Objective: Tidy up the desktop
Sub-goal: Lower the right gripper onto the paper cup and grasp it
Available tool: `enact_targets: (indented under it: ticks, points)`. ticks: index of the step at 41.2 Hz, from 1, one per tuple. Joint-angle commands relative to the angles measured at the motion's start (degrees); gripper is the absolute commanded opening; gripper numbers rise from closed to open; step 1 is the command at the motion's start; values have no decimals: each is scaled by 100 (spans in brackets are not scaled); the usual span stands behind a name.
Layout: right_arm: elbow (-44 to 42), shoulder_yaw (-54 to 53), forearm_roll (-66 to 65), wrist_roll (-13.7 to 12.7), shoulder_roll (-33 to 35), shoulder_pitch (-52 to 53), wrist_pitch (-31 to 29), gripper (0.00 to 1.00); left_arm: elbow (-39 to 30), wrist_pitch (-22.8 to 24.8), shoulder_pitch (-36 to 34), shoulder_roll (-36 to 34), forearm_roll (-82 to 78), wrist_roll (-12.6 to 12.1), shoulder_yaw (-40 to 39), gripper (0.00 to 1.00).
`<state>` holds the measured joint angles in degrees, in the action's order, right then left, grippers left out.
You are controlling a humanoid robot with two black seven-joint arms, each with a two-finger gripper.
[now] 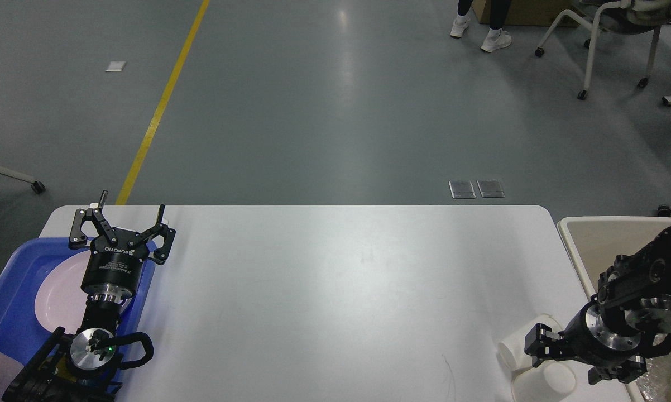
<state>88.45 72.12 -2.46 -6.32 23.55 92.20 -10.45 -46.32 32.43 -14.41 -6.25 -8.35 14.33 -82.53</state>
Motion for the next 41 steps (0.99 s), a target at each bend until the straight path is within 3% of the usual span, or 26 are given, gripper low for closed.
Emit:
enact_targets:
  ticks: [1, 32, 37, 41]
  points:
    - [-99, -128, 0, -10, 1, -238, 69, 89, 0, 1, 0, 1, 0, 0, 0, 96]
    - [-548, -471, -9, -1, -149, -879, 219, 86, 0, 1, 0, 1, 0, 0, 0, 96]
    - [-557, -489, -9, -1, -149, -897, 210, 74, 0, 1, 0, 1, 0, 0, 0, 96]
    - [-557, -489, -9, -1, -140, -906, 184, 55, 0, 1, 0, 1, 0, 0, 0, 96]
